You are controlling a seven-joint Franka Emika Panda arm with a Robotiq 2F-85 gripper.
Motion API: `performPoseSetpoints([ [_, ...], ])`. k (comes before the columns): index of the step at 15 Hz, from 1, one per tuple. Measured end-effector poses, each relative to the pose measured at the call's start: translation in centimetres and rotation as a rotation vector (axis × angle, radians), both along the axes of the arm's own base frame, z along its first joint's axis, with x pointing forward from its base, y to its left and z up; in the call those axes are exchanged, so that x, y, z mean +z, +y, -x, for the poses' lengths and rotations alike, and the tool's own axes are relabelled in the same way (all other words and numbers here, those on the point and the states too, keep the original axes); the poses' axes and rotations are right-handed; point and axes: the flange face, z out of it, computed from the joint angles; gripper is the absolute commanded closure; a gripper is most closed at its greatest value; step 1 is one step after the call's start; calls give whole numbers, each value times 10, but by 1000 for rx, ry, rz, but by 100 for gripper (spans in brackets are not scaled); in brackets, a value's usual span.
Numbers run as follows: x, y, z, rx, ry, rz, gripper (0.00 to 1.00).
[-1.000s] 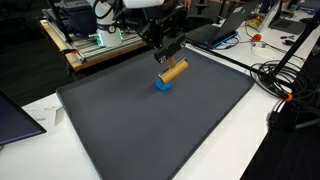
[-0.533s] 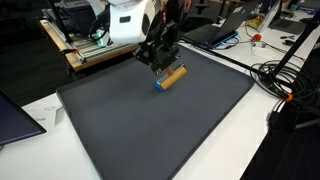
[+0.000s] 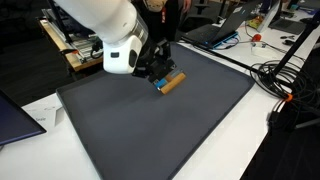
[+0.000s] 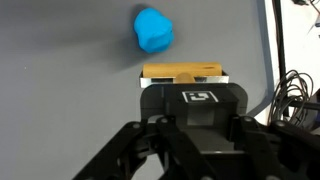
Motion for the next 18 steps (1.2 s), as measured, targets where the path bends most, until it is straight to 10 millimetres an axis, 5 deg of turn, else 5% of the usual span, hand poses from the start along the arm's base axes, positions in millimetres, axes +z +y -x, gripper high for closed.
performPoseSetpoints([
  [8, -24, -26, 8, -19, -37, -81, 78],
  [18, -7, -38, 30, 15, -127, -74, 78],
])
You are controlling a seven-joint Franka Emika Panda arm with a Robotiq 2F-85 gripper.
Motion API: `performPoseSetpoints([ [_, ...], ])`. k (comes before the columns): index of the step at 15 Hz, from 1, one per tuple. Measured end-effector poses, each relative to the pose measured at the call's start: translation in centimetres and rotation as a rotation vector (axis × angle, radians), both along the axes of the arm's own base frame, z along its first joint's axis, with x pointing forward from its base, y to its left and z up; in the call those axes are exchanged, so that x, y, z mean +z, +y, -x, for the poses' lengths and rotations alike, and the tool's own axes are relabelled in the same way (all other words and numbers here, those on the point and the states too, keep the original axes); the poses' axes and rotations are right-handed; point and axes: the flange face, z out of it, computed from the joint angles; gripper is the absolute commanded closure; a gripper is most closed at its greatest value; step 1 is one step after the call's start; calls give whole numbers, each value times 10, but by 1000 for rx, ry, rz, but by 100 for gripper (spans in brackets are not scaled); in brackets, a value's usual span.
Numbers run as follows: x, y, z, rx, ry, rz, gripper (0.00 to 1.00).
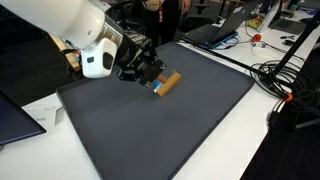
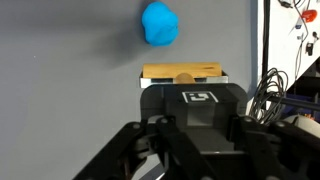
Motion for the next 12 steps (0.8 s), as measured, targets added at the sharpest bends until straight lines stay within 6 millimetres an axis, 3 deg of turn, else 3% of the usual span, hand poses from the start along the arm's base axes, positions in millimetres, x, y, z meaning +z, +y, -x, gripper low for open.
performPoseSetpoints([
  [12, 30, 32, 59, -37, -91, 124, 78],
])
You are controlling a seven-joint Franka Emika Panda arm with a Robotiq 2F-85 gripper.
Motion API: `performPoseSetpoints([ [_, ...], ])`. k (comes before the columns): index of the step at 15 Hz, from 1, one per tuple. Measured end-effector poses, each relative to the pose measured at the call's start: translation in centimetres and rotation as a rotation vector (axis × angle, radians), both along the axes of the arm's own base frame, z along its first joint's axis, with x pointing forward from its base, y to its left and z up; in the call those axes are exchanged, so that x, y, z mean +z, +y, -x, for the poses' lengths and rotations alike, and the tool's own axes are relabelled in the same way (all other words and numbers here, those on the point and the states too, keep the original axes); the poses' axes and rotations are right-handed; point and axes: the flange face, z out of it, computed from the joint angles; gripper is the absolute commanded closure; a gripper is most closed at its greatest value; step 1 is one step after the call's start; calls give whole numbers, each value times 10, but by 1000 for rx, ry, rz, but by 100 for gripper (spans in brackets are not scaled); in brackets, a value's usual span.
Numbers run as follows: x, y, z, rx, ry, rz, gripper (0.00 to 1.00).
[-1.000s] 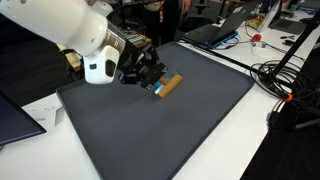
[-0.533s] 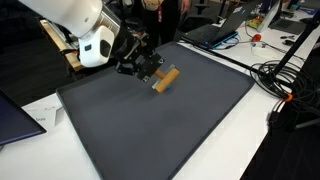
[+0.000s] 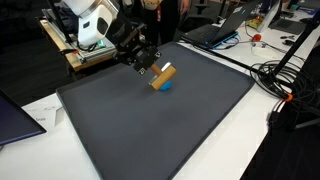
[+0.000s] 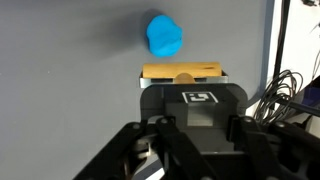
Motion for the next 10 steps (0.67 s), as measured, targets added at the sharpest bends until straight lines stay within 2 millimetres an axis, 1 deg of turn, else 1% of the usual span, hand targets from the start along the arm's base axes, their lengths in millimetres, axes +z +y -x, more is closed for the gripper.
performPoseSetpoints([
  [4, 2, 16, 14, -29, -43, 71, 78],
  [10, -6, 51, 29, -62, -108, 188, 78],
])
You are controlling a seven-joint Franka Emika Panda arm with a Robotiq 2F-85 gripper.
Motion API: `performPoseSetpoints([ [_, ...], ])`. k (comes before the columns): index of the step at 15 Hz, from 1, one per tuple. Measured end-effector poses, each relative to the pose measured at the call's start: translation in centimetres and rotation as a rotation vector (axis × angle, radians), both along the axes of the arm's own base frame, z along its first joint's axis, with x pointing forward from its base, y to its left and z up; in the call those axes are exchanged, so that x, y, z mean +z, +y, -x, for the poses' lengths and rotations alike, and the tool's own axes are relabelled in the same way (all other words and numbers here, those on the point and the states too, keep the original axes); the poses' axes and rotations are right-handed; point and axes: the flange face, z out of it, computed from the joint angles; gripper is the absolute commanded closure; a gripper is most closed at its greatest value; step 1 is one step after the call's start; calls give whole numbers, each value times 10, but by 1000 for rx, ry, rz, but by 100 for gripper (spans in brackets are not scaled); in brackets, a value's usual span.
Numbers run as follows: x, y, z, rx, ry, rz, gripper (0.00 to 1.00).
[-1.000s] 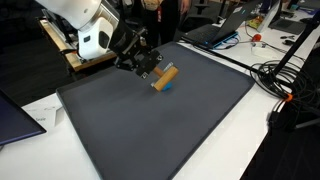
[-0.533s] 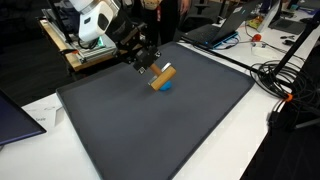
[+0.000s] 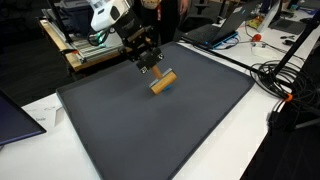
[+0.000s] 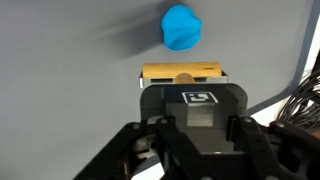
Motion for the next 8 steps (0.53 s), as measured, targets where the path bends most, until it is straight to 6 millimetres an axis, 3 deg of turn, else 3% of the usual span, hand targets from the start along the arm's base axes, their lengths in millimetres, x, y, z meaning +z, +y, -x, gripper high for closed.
performPoseSetpoints([
  [8, -1, 44, 30, -27, -88, 166, 78],
])
